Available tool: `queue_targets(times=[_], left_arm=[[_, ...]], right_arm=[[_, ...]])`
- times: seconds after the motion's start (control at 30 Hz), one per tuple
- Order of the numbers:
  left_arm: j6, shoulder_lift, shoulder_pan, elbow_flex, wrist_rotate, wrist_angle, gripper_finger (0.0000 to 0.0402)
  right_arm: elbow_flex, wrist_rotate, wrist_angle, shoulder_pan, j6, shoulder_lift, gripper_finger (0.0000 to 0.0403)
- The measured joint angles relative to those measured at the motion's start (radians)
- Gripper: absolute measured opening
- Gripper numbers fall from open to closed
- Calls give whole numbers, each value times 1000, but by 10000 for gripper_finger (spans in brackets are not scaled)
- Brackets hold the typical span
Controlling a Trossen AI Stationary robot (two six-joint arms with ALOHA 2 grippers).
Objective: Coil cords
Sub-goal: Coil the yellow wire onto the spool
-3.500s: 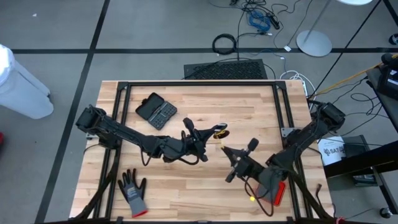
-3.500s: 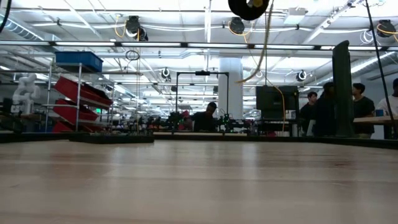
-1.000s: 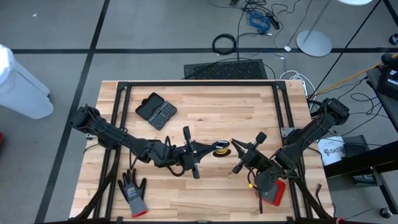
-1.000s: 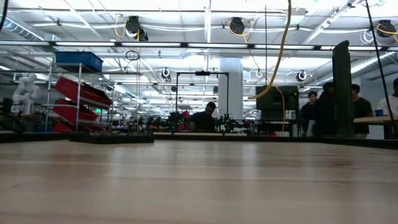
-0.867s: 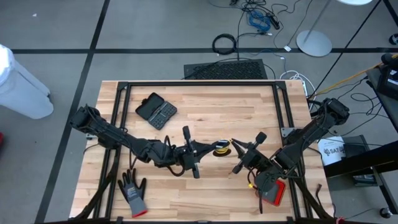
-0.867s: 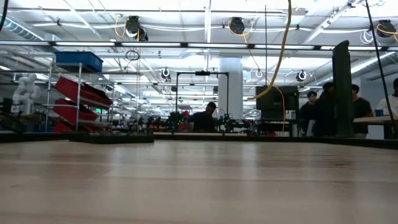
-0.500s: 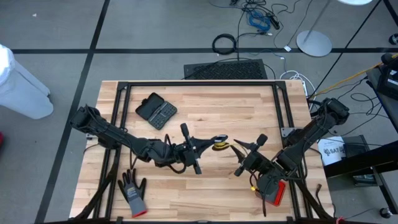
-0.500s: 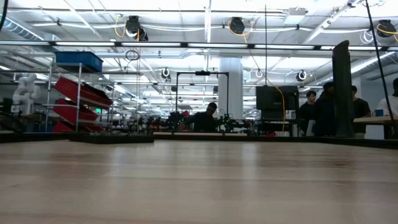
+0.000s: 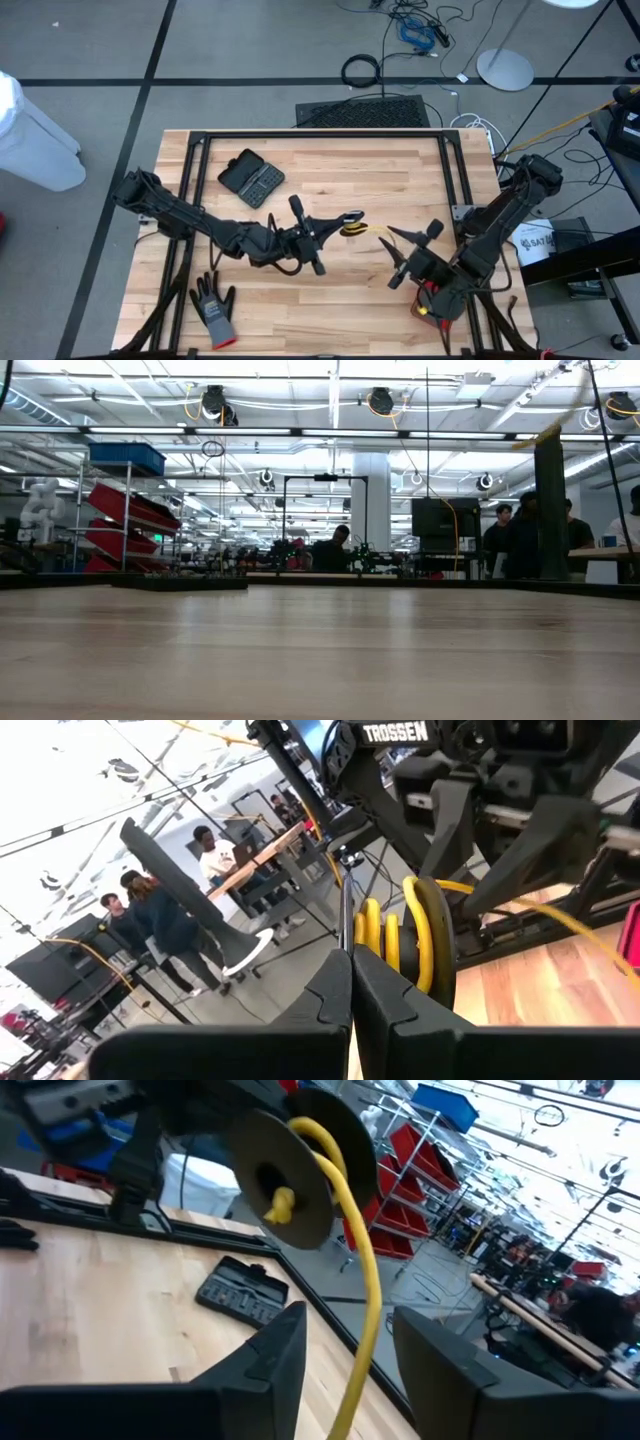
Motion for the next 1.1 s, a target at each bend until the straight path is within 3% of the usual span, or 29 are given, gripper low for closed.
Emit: queue_targets(times=[0.4, 0.8, 1.1], left_arm=[[-1, 0, 2, 0, -72, -3, 0], [-2, -12, -7, 0, -156, 60, 0], [1, -39, -21, 0, -198, 57, 0]], right_arm=[[0, -8, -57, 46, 14, -2, 142], [0, -13, -384, 30, 365, -2, 142], [0, -105, -430, -13, 413, 3, 141]])
